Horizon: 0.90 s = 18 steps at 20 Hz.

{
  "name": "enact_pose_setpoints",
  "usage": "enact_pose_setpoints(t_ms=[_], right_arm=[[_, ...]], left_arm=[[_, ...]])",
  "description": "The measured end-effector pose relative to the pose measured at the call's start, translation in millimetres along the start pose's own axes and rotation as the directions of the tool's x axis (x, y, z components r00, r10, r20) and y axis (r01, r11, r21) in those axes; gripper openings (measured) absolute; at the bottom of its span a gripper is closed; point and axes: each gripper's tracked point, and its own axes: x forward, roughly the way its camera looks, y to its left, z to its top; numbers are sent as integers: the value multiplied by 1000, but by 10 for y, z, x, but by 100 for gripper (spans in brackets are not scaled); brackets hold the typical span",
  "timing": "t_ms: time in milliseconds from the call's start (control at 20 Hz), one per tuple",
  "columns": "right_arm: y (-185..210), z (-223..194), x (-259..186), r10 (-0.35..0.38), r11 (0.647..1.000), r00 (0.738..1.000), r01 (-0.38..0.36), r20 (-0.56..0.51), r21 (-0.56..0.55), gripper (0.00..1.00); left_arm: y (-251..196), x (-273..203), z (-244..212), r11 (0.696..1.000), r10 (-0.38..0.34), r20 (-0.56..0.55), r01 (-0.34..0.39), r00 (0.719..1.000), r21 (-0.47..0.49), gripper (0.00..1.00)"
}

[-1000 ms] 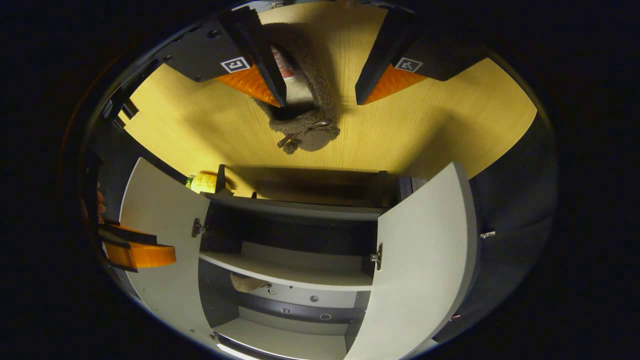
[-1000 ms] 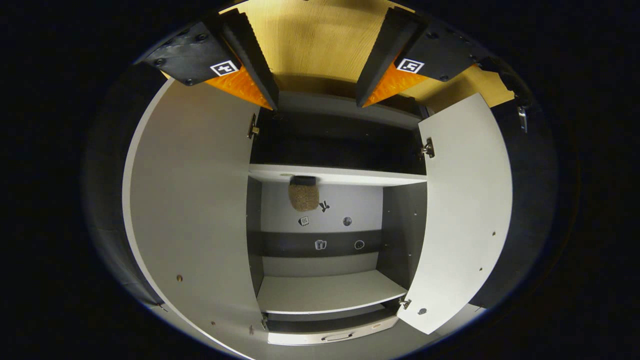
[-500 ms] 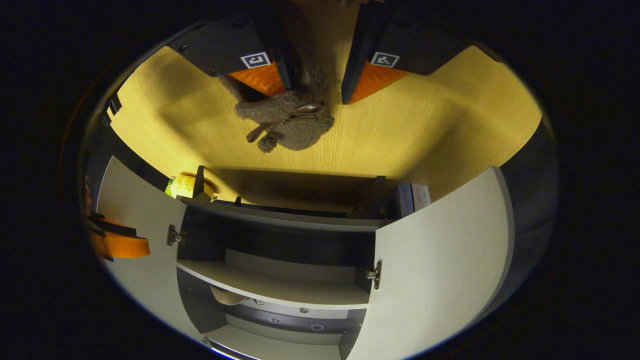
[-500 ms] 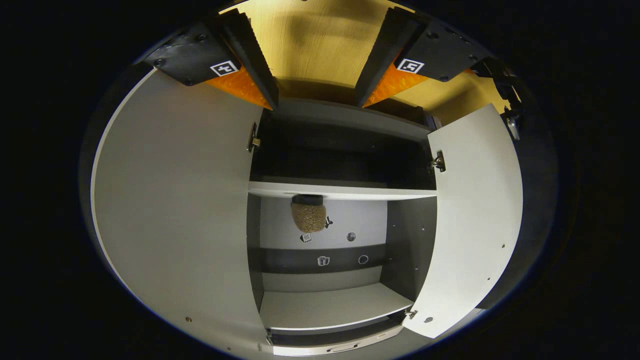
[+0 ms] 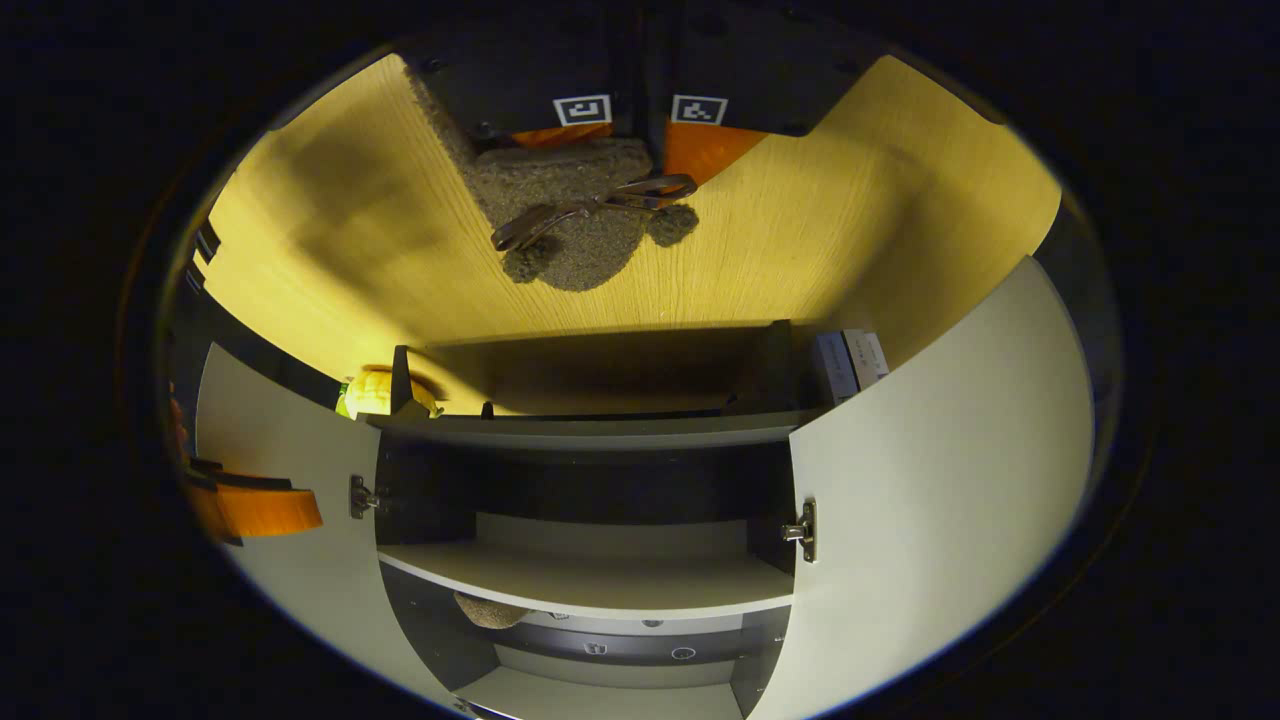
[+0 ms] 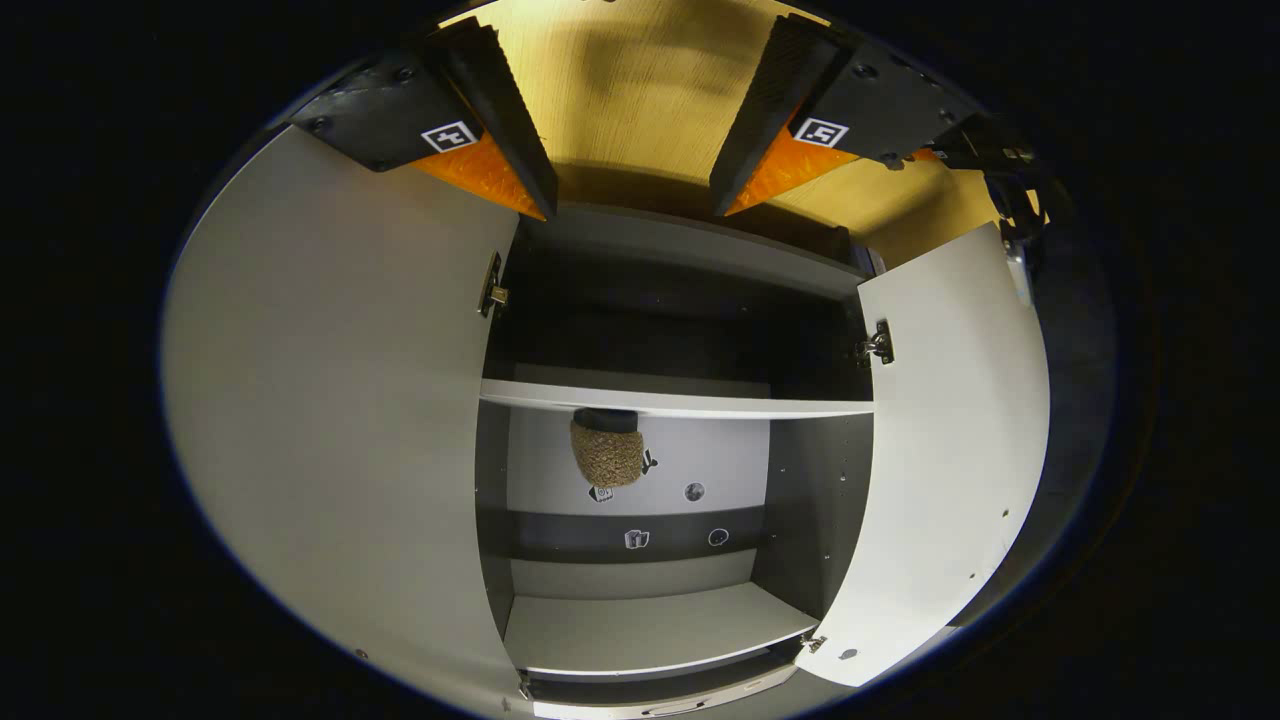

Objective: Grab one shoe with the right hand and put it into the shoe cabinet, grab the other shoe with the left hand and put it into the shoe cabinet; then close the right door with the right hand and the left door with the left hand.

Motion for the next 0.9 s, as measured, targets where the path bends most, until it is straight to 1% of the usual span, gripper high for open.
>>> enact_pose_setpoints(t_ms=[150,300,450,500,600,700,800,900], right_arm=[[76,118,-29,-1,1000,1000,1,8,14,98],[220,398,-156,0,1000,999,0,44,13,98],[378,685,-340,-8,1000,997,9,76,-8,98],[422,757,-393,-14,1000,997,15,79,-9,98],[495,867,-465,-30,1000,996,30,78,0,98],[561,1016,-498,-42,999,995,41,93,17,98],[629,1156,-467,-37,999,993,34,111,30,98],[693,1270,-389,-21,1000,992,18,125,23,98]], left_arm=[[80,-300,397,1000,8,68,-10,998,29,7],[110,-707,930,999,-14,148,8,989,38,7],[216,-1148,1422,999,-18,194,10,981,41,7],[253,-1274,1548,999,-16,200,9,980,35,7],[255,-1524,1814,999,-35,209,33,977,16,7],[305,-1714,2041,999,-38,211,43,977,-21,7],[331,-1861,2342,997,-47,231,59,972,-44,6],[398,-1920,2700,998,-38,275,51,961,-41,6]])
